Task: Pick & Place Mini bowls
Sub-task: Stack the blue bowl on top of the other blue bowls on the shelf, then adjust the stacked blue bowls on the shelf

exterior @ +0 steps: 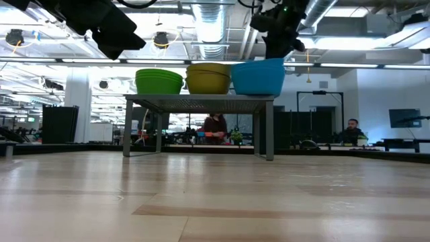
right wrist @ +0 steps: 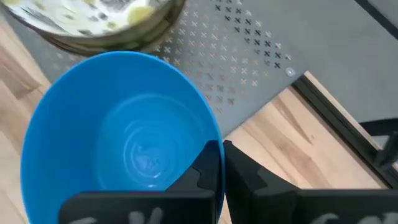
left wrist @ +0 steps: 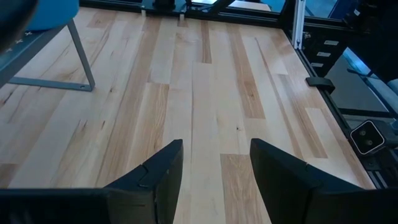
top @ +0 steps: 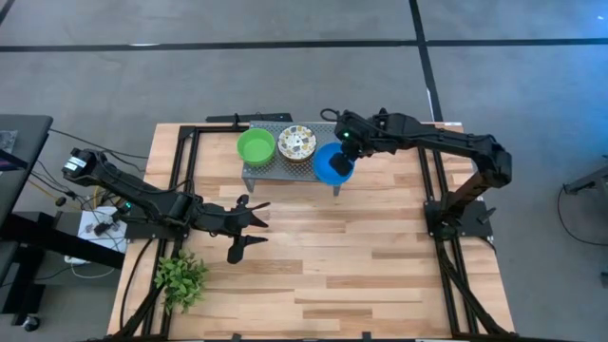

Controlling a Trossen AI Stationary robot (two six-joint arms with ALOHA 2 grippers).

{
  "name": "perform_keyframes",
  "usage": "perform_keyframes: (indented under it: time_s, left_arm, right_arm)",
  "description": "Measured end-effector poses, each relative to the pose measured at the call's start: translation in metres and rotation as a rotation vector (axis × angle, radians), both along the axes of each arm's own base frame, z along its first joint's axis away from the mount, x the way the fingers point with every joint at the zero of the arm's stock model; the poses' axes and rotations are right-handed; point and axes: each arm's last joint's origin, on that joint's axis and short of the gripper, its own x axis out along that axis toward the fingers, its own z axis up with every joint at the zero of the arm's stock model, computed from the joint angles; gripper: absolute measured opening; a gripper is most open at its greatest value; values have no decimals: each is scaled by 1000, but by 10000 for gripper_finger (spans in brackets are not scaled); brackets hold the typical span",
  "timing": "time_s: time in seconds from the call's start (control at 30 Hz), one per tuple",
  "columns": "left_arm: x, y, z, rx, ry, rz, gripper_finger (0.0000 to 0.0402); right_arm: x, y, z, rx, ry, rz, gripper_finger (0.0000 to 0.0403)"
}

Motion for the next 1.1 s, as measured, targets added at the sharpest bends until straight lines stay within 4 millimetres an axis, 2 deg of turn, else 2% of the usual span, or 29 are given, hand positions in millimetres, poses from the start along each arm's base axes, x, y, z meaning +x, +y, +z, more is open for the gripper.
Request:
perform_keyframes:
  time_s: [0.53,0.77,0.93,1.1]
  left_arm:
    - [0,0,0,-1,-2,0,186]
    - [0,0,0,-1,-3,0,186]
    - [0,0,0,-1,-3,0,186]
    - [0,0,0,-1,-3,0,186]
  right_arm:
    - [2,1,1,24,-30,16,12]
    - [4,-2,-6,36,8,11,59]
    - [12,-7,-20,42,66,24,96]
    - [11,-9,-18,18,74,72,120]
